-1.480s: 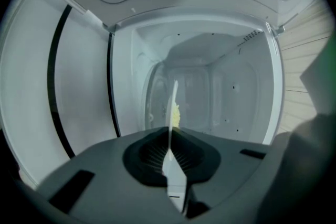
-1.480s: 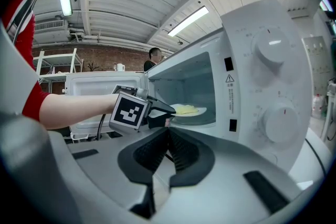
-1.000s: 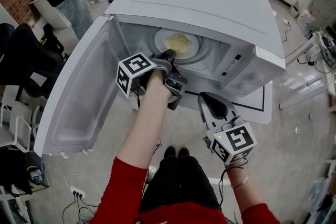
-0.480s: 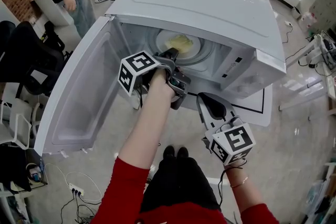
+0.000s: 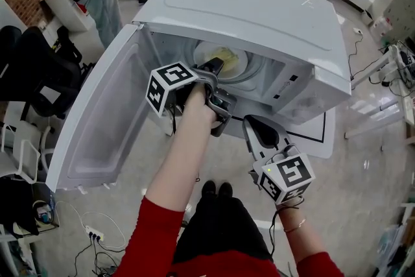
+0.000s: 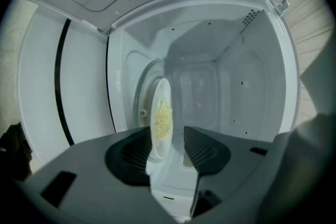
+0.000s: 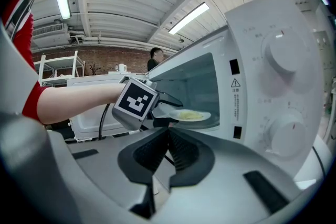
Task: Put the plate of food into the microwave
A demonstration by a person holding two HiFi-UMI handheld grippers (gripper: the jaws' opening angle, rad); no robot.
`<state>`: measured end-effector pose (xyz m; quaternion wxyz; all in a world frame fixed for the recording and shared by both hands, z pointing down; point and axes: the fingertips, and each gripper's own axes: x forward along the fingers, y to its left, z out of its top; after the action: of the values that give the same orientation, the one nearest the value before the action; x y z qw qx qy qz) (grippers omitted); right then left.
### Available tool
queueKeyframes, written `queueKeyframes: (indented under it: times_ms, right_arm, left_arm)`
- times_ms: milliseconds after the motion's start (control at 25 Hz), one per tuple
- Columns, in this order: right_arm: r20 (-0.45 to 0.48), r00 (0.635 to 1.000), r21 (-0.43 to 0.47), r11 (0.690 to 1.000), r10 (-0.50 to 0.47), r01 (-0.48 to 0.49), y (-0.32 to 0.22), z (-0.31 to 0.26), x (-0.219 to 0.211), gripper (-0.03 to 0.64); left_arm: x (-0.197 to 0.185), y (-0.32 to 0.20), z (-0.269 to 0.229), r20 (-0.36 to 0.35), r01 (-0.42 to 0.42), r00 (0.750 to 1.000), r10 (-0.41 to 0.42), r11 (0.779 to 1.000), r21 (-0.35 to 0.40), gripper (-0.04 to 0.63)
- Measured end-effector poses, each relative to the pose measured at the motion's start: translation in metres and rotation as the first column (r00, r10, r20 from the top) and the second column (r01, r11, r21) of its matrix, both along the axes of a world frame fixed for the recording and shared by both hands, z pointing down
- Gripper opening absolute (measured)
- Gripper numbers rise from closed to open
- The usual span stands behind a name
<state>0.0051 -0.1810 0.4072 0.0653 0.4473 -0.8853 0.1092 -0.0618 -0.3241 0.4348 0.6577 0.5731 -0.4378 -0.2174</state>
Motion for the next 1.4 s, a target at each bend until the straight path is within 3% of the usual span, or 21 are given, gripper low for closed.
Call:
queueKeyframes:
  times_ms: [560,840,1080,1400]
  right_arm:
    - [0.004,1.000,-0.041,0.999,0.004,-0.003,-0.007,-0.005,0.003,0.014]
    - [0.000,1.000,-0.053,0.999,0.005,-0.004,-0.012,-0.005,0.002,0.015]
    - [0.005,1.000,-0.053,0.999,0.004,-0.004,-0.013,-0.007,-0.003,0.015]
    - [-0.003,1.000,-0.057,0.998,0.013,-0.013,-0.013,-0.003,-0.002,0.014]
  left_arm:
    - [-0.002,0.000,0.001,0.046,-0.019,0.999,0.021,0.998,-0.054,0.233]
    - [-0.007,-0.011,-0.002,0.173,-0.022,0.984,0.029,0.999,-0.043,0.238]
    - [-0.009,-0.013,-0.003,0.343,-0.069,0.937,0.061,0.998,0.008,0.238]
    - [-0.008,-0.012,-0.003,0.525,-0.169,0.847,0.082,0.978,0.121,0.236]
